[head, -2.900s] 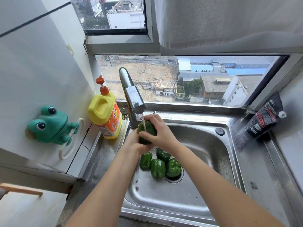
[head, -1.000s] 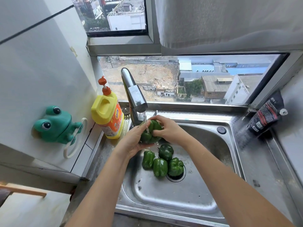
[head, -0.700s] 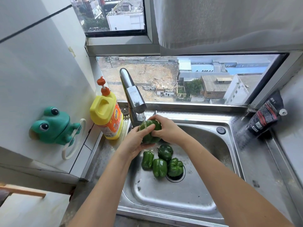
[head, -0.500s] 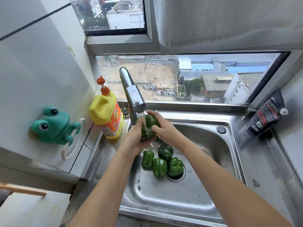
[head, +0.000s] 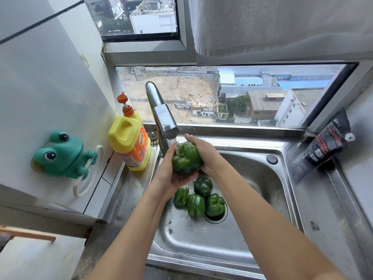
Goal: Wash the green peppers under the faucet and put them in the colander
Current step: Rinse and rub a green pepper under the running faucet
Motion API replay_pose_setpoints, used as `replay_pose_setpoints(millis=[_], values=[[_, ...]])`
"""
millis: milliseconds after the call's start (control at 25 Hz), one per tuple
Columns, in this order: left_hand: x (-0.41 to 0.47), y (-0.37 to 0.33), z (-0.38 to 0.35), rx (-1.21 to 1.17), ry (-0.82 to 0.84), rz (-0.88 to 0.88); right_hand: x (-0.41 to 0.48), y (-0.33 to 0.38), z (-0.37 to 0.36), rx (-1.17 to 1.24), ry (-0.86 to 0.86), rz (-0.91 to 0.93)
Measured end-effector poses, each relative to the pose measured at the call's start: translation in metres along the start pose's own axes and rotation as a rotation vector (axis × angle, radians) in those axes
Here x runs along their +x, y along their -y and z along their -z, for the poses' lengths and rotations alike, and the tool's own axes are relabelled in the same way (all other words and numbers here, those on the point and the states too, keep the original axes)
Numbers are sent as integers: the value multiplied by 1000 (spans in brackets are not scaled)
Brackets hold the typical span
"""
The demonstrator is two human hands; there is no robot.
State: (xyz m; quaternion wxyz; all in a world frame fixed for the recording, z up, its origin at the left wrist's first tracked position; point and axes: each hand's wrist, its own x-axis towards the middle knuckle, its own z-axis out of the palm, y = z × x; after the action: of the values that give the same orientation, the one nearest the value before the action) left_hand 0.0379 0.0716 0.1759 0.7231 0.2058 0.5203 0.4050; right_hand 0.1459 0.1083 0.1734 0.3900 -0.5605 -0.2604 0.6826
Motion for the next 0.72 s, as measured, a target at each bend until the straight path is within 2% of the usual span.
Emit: replay_pose_setpoints(millis=[80,160,240,280,360,440,480,560,640,720], values=[[2,0,1,-50,-61,49,-2,-12,-9,-73,-101,160],[4,3,5,-170,-69,130,-12,-31,-24,-263,-191,465],[7,6,13,-301,-51,162,-18,-50,-26,-466,-199,778],[7,5,18,-310,-23,167,-17,-57,-21,-589,-177,887],[9,2,24,-113,4,189,-14,-60,-11,-729,-132,965],[11,3,21,51,-43,131,-12,-52,-8,-738,-192,877],[11,6,17,44,-92,7,-11,-45,-10,-709,-223,763],[10,11,12,101,-188,-351,-9,-28,-14,-527,-186,383],[8,16,11,358,-146,-591,-13,-9,-9,-304,-92,25],[8,21,9,470,-206,-673,-19,0,-4,-304,-31,-82]])
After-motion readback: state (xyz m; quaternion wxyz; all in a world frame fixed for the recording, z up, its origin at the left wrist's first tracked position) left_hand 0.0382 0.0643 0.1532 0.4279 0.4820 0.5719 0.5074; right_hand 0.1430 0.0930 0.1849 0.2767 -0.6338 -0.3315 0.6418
